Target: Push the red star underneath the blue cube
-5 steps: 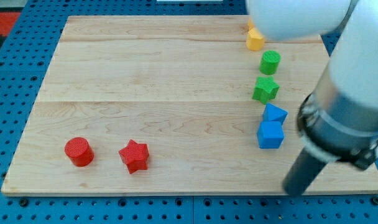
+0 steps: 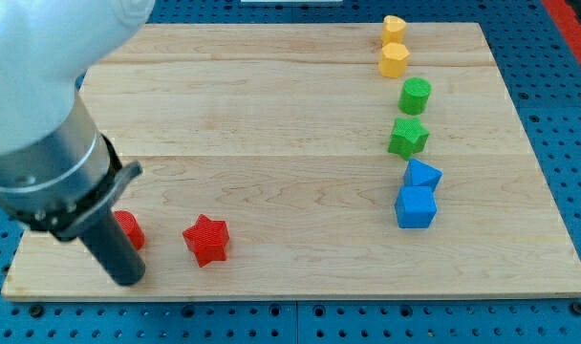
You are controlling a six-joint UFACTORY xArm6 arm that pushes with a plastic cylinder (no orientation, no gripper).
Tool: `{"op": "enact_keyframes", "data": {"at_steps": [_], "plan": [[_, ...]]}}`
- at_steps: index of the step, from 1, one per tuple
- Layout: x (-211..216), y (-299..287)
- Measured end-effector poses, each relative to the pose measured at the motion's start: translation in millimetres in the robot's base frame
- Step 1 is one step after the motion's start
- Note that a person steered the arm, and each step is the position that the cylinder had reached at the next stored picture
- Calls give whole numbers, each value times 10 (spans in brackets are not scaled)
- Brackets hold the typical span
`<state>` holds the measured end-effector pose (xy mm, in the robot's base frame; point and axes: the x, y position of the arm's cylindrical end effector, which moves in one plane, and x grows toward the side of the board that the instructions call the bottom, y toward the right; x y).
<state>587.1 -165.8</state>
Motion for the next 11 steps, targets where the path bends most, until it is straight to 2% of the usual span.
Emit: {"op": "enact_keyframes", "data": {"at_steps": [1, 2, 3, 4, 5, 6, 7, 9, 11], "plan": [[-180, 648], [-372, 995], [-697, 484], [-736, 926], [-481, 1394], [-346, 1487], [-260, 1120], [-89, 1979], [-103, 2468]]}}
